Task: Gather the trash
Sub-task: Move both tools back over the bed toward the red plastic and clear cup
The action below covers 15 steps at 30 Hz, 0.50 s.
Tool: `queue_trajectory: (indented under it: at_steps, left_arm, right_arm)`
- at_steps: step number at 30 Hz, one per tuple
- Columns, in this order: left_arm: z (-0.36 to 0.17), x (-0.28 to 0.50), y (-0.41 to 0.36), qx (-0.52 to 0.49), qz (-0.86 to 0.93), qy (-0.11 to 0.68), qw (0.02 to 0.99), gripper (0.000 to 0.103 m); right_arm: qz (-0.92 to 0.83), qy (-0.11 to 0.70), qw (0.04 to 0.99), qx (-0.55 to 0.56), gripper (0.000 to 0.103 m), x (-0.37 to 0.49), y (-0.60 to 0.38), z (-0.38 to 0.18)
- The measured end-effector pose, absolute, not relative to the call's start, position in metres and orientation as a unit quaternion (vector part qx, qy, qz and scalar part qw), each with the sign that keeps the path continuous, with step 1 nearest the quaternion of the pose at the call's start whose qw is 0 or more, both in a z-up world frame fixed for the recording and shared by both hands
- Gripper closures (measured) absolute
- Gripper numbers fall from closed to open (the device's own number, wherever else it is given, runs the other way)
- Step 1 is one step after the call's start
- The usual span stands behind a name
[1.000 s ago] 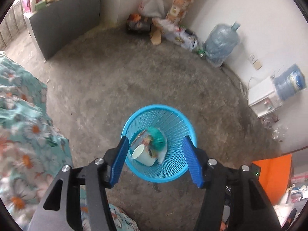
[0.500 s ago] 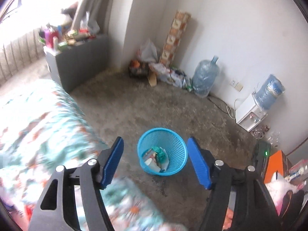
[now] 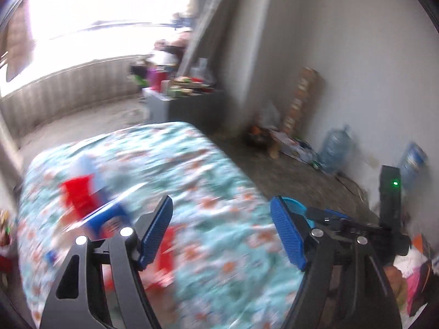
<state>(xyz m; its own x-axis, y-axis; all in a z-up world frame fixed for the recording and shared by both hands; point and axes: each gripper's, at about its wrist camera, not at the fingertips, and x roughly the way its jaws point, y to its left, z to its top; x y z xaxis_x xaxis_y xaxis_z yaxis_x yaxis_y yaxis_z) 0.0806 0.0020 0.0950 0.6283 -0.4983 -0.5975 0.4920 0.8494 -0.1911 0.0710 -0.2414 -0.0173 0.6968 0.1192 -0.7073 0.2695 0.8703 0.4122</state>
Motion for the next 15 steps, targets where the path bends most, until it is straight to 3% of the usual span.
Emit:
queue_trajectory:
  at_steps: [8,15]
  left_arm:
    - [0.081,0.039,0.136,-0.080,-0.158,0.348,0.921,0.031]
    - [0.097,-0.021,0.212,-0.066,-0.079,0.335,0.936,0.031]
  right_arm:
    - [0.033,0.410,0.882,0.230,0.017,0.084,-0.179,-0.004]
    - [0.095,0.465,0.862,0.176,0.018,0.109,-0.124,0.011]
